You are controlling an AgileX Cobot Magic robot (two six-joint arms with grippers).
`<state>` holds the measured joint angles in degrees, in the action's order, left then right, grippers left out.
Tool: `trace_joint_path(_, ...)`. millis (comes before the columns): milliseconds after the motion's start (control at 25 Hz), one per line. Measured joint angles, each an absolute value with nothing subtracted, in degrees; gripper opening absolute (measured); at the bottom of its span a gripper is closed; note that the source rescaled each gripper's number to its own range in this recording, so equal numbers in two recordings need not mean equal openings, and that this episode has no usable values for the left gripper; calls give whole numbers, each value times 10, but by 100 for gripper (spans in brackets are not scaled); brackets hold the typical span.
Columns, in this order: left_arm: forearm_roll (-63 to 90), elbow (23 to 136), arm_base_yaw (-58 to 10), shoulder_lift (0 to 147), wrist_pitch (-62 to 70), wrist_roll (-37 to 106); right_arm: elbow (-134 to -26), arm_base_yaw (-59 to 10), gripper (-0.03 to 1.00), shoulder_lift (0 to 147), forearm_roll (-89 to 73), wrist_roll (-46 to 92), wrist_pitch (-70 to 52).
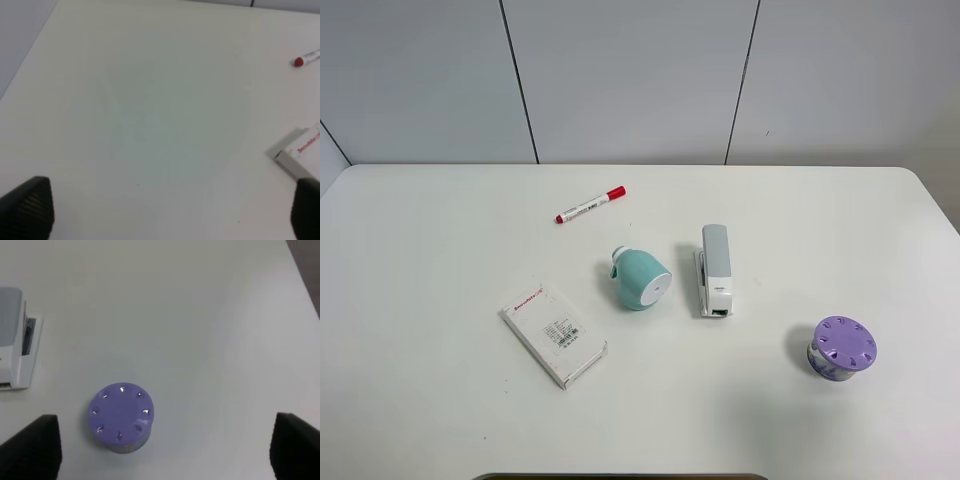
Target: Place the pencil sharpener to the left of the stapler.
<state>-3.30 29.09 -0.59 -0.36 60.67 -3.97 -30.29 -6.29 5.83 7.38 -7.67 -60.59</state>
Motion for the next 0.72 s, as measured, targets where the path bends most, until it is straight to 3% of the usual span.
trace_joint_path(720,-33,291,-6,-4,607,-40,-293,-60,59,-1,74,-67,-609)
